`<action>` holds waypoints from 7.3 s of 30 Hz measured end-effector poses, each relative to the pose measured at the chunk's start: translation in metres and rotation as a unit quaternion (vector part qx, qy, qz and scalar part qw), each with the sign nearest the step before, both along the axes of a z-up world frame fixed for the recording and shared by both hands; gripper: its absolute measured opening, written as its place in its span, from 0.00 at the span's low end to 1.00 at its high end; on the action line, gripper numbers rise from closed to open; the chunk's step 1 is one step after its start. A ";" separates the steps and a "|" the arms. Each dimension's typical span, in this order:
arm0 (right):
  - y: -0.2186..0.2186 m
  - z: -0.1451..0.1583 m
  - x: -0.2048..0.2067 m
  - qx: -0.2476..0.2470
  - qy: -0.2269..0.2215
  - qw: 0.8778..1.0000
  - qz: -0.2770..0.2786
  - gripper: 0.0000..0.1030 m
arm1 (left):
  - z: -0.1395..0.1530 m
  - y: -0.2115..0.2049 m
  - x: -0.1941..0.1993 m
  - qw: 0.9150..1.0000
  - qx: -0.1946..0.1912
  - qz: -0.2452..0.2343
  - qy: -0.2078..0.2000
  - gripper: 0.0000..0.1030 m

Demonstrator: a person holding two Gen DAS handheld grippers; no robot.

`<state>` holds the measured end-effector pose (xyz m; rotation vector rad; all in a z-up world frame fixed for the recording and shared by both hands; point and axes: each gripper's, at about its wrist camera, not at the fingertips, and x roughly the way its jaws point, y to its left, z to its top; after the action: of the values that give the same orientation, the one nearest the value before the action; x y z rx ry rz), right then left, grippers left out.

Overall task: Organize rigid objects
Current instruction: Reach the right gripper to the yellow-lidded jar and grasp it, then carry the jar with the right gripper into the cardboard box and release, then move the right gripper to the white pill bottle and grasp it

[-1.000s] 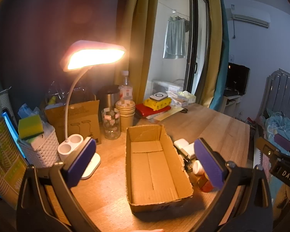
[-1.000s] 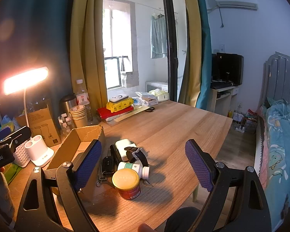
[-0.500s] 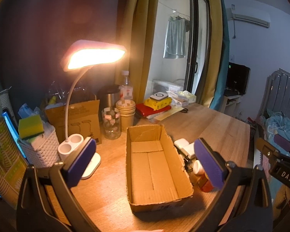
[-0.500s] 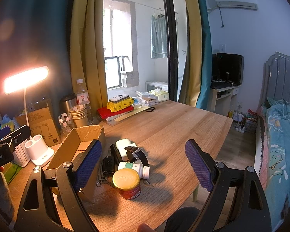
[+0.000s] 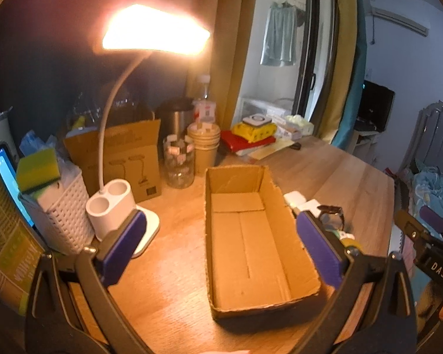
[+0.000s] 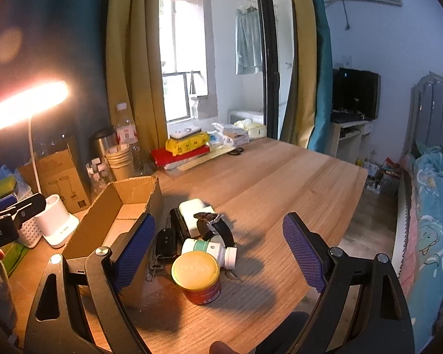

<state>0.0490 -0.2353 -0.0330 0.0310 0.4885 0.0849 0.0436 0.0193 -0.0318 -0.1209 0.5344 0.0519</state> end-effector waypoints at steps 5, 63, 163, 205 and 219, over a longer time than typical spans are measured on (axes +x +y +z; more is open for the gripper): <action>0.000 -0.015 0.019 0.000 0.024 1.000 0.005 0.88 | -0.019 0.006 0.016 0.999 -0.005 0.002 0.031 0.99; 0.024 -0.081 0.035 -0.043 0.097 0.992 0.074 0.87 | -0.102 0.009 0.048 0.988 -0.024 -0.033 0.148 0.07; 0.070 -0.021 0.025 0.020 0.032 0.980 0.196 0.72 | -0.108 0.016 0.047 0.987 -0.051 -0.032 0.150 0.07; -0.016 -0.105 0.096 0.080 0.157 0.976 0.128 0.74 | -0.107 0.016 0.047 0.987 -0.047 -0.030 0.148 0.07; 0.016 -0.098 0.054 -0.014 0.150 0.974 0.172 0.74 | -0.107 0.016 0.047 0.987 -0.047 -0.030 0.148 0.07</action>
<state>0.1025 -0.2188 -0.1305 -0.0699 0.7950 0.4173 0.0904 0.0349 -0.1391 -0.1903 0.8372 -0.0144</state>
